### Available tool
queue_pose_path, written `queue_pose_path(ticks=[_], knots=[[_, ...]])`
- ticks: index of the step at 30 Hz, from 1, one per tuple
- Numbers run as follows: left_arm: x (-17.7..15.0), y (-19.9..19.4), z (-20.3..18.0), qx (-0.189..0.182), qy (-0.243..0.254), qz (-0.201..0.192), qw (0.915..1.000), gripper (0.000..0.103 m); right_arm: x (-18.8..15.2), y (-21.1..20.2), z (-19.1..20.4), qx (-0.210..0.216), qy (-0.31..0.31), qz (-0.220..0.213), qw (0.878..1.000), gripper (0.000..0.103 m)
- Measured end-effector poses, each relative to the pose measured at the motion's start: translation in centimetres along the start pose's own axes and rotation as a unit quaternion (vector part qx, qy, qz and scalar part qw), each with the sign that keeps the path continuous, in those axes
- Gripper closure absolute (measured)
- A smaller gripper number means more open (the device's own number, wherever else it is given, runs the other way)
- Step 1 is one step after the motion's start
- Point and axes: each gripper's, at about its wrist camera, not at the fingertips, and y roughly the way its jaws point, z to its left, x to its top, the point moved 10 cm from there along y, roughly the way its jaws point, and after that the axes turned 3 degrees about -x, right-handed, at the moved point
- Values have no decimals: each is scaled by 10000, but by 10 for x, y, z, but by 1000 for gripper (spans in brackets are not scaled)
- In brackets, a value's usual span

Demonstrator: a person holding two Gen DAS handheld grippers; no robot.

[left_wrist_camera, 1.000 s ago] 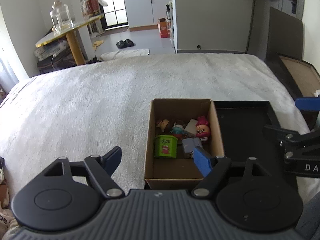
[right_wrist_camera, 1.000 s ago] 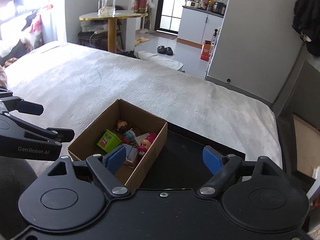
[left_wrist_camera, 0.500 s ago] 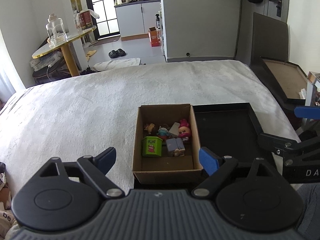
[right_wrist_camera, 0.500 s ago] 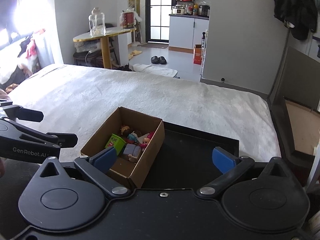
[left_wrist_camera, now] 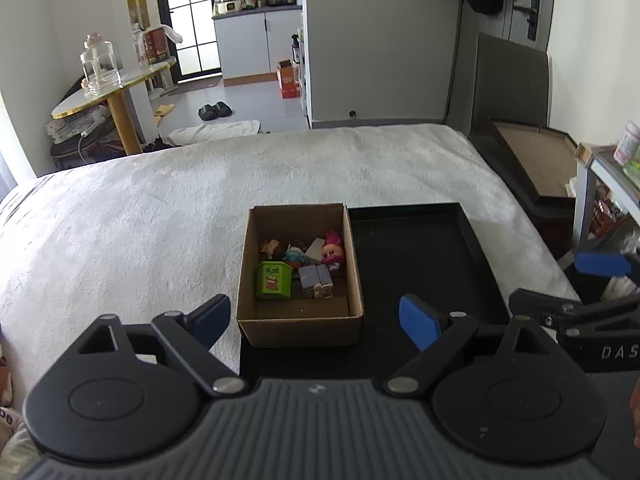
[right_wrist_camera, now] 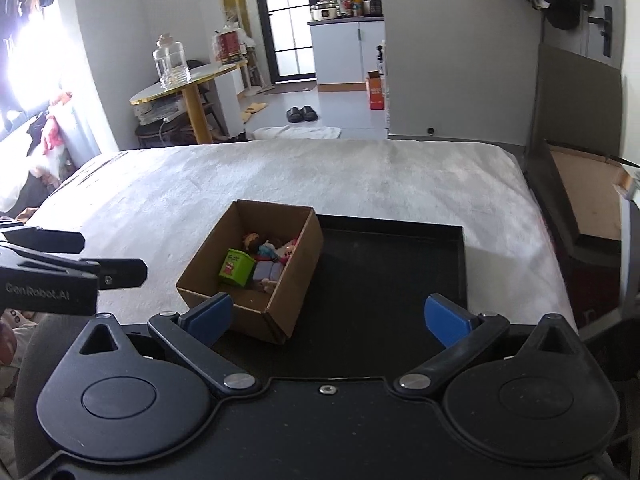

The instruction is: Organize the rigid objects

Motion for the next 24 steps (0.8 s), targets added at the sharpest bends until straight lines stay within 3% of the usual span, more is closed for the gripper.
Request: queue_pose_path(ticks=[5, 24], knots=[[-2, -14, -7, -112, 41, -98, 9999, 4, -4, -16, -8, -95, 369, -86, 9992, 0], [-8, -72, -21, -221, 220, -479, 9984, 3, -14, -59, -19, -306, 834, -236, 9958, 0]])
